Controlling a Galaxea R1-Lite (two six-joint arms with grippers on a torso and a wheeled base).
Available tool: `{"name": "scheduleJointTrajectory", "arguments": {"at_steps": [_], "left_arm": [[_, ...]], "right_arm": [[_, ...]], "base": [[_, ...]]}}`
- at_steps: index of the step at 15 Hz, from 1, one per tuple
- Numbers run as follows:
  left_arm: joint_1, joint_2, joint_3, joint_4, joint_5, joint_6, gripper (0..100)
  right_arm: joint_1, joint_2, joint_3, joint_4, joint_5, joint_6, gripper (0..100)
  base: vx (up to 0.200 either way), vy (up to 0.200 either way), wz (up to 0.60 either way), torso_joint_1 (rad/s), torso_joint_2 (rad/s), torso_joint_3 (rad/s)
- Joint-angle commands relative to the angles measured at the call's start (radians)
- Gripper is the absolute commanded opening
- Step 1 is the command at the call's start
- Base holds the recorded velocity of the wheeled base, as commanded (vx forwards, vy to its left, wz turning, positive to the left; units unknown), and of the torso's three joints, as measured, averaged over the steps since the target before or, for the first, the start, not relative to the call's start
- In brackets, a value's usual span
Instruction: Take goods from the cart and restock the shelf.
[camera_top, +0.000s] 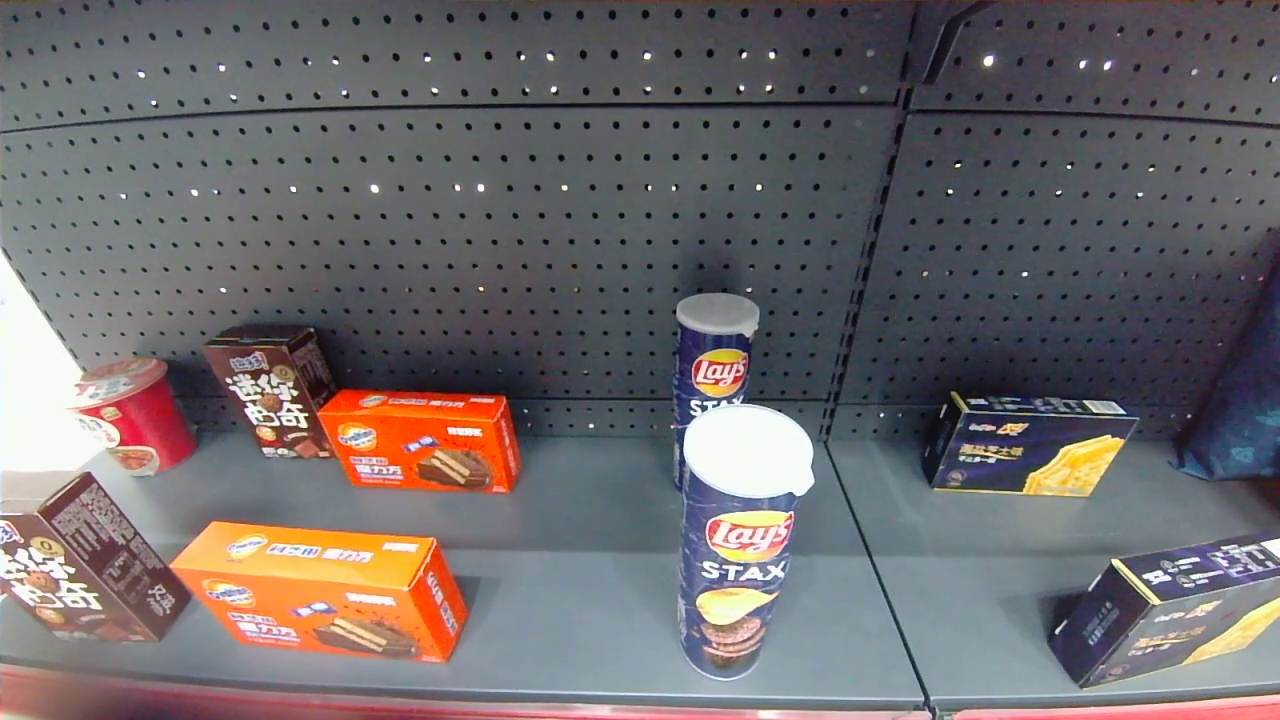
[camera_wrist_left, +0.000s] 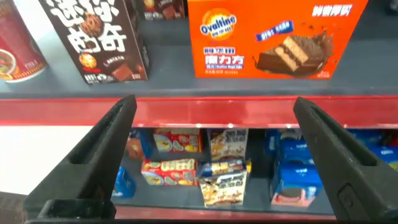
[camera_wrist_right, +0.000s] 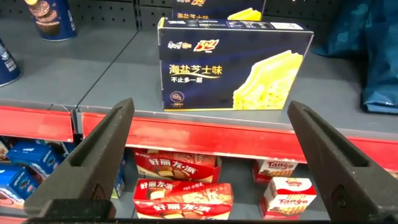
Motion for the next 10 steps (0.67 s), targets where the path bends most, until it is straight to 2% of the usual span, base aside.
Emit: {"name": "scheduleJointTrajectory", "arguments": {"at_steps": [1, 3, 4, 6, 10], "left_arm": [[0.003, -0.029, 0.002, -0.001, 0.002, -0.001, 100], [0.003, -0.030, 0.002, -0.001, 0.003, 0.012, 100], [0.003, -0.030, 0.002, -0.001, 0.006, 0.002, 100], [0.003, -0.030, 0.002, -0.001, -0.001, 0.003, 100], [0.003, -0.030, 0.002, -0.001, -0.020, 0.052, 100]], "right_arm": [[0.000, 0.002, 0.000, -0.002, 0.005, -0.001, 100], [0.000, 0.002, 0.002, -0.005, 0.011, 0.002, 100], [0.000, 0.000, 0.002, -0.007, 0.011, 0.004, 100], [0.000, 0.002, 0.002, -0.005, 0.015, -0.004, 100], [0.000, 0.000, 0.002, -0.005, 0.018, -0.005, 100]], "base": [[0.000, 0.000, 0.00, 0.000, 0.00, 0.000], [0.000, 0.000, 0.00, 0.000, 0.00, 0.000], [0.000, 0.000, 0.00, 0.000, 0.00, 0.000], [0.000, 0.000, 0.00, 0.000, 0.00, 0.000], [0.000, 0.000, 0.00, 0.000, 0.00, 0.000]]}}
